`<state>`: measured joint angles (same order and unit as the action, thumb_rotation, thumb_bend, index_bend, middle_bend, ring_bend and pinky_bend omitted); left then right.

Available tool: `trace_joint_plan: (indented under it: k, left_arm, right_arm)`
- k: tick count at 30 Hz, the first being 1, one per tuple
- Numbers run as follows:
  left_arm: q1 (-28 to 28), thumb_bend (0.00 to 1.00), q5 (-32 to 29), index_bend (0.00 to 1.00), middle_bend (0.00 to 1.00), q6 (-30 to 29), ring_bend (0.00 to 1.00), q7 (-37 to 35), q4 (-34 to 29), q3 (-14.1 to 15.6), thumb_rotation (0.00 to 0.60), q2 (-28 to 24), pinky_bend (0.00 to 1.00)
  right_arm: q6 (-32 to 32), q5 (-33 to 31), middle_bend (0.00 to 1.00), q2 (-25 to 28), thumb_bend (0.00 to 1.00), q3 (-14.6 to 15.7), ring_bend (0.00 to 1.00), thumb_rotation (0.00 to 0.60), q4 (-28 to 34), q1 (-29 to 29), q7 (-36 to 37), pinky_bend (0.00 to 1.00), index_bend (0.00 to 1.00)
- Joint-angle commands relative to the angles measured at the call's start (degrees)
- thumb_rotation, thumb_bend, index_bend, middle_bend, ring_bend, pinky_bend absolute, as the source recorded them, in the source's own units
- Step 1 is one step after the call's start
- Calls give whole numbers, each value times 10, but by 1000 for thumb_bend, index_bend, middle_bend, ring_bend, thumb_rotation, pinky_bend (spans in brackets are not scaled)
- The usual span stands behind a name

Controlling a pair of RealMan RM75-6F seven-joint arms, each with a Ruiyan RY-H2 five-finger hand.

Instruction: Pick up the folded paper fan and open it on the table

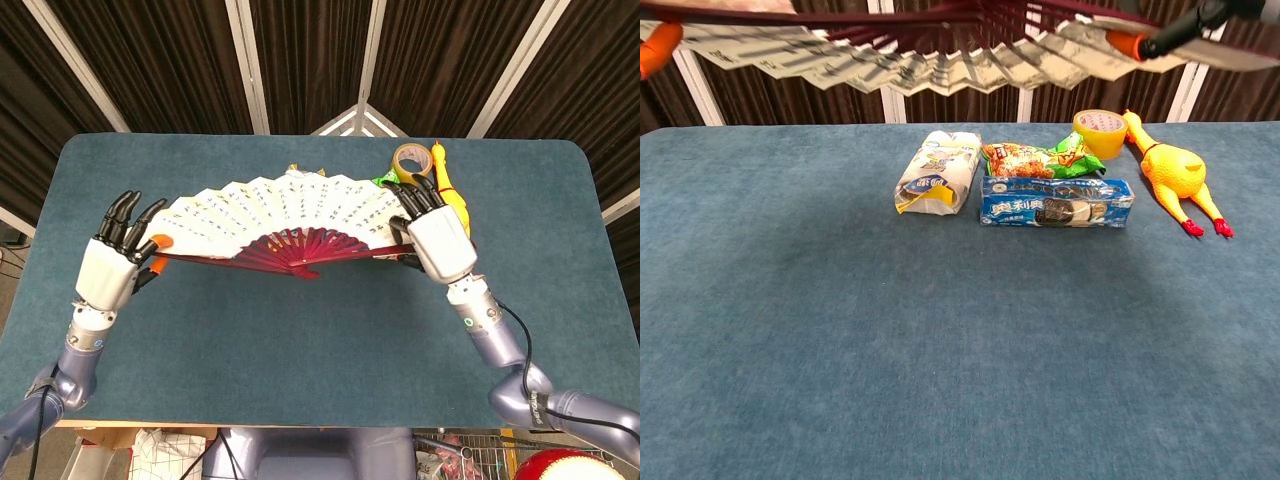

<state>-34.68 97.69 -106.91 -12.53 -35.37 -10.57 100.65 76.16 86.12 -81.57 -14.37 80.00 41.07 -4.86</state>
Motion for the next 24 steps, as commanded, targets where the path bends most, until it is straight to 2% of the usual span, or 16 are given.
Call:
trace_joint_plan:
  k: [1,6,8,10,11,12,13,14,18,21,24]
  left_arm:
    - [-5,583,5,541,125,1,0,12,8,8,600,9,126]
    - [-5,581,-1,512,97,15,0,25,18,14,600,22,124]
    - [-4,580,-6,461,67,23,0,32,22,15,600,27,116]
    - [-3,579,-9,326,18,33,0,38,25,18,600,30,85]
    - [-2,579,-9,269,7,41,0,38,24,22,600,30,71]
    - [0,579,-10,187,0,52,0,40,22,26,600,28,54]
    - [1,578,-12,128,0,63,0,44,19,30,600,25,43]
    - [2,578,-12,88,0,81,0,44,9,38,600,19,36]
    - [8,577,-18,27,0,109,0,26,-39,47,600,-3,14]
    - [17,577,-27,13,0,112,0,14,-82,46,600,-20,3]
    - [29,577,-34,12,0,113,0,6,-130,49,600,-41,0]
  right_arm:
    - [11,-1,200,-36,405,8,221,600,-48,-5,13,149,972]
    - [18,5,201,-82,406,26,222,600,-122,-11,20,145,972]
    - [22,2,201,-99,406,29,221,600,-147,-16,28,137,970]
    - [19,-4,200,-117,406,33,219,600,-173,-20,40,121,923]
    - [17,-5,199,-124,406,36,209,600,-184,-22,46,107,839]
    - [14,-7,190,-130,405,39,192,600,-195,-24,51,91,714]
    - [9,-10,180,-136,405,41,178,600,-204,-26,54,80,621]
    - [-2,-13,161,-141,405,46,157,600,-215,-27,55,64,486]
    - [-33,-20,103,-142,388,58,110,600,-230,-28,32,29,188]
    - [-49,-20,90,-139,364,70,90,600,-241,-30,0,17,97]
    - [-52,-15,84,-141,363,81,87,600,-257,-35,-29,17,68]
